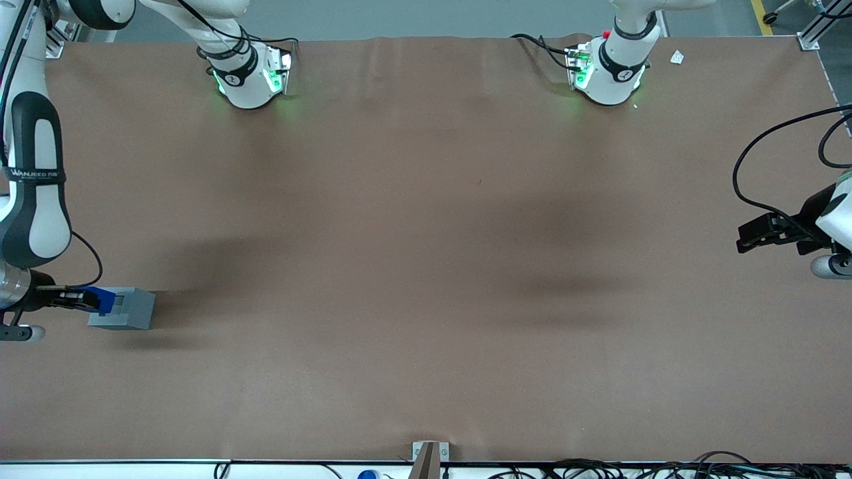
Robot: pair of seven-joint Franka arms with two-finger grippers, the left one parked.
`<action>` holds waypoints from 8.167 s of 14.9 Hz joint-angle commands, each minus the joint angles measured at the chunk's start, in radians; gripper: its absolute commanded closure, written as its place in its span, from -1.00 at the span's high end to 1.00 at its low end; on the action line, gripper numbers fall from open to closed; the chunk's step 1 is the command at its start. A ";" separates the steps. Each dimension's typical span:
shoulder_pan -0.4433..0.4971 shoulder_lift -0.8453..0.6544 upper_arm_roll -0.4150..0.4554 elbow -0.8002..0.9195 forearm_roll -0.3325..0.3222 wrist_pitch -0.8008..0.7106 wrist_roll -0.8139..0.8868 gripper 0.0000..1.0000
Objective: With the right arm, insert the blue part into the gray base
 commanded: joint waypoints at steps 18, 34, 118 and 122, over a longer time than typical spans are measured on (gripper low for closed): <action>-0.024 0.042 0.018 0.027 0.003 0.002 -0.066 -0.99; -0.024 0.054 0.020 0.027 0.002 0.022 -0.077 -0.99; 0.251 -0.634 0.020 -0.181 0.025 -0.494 0.256 1.00; 0.257 -0.746 0.024 -0.272 0.005 -0.492 0.258 1.00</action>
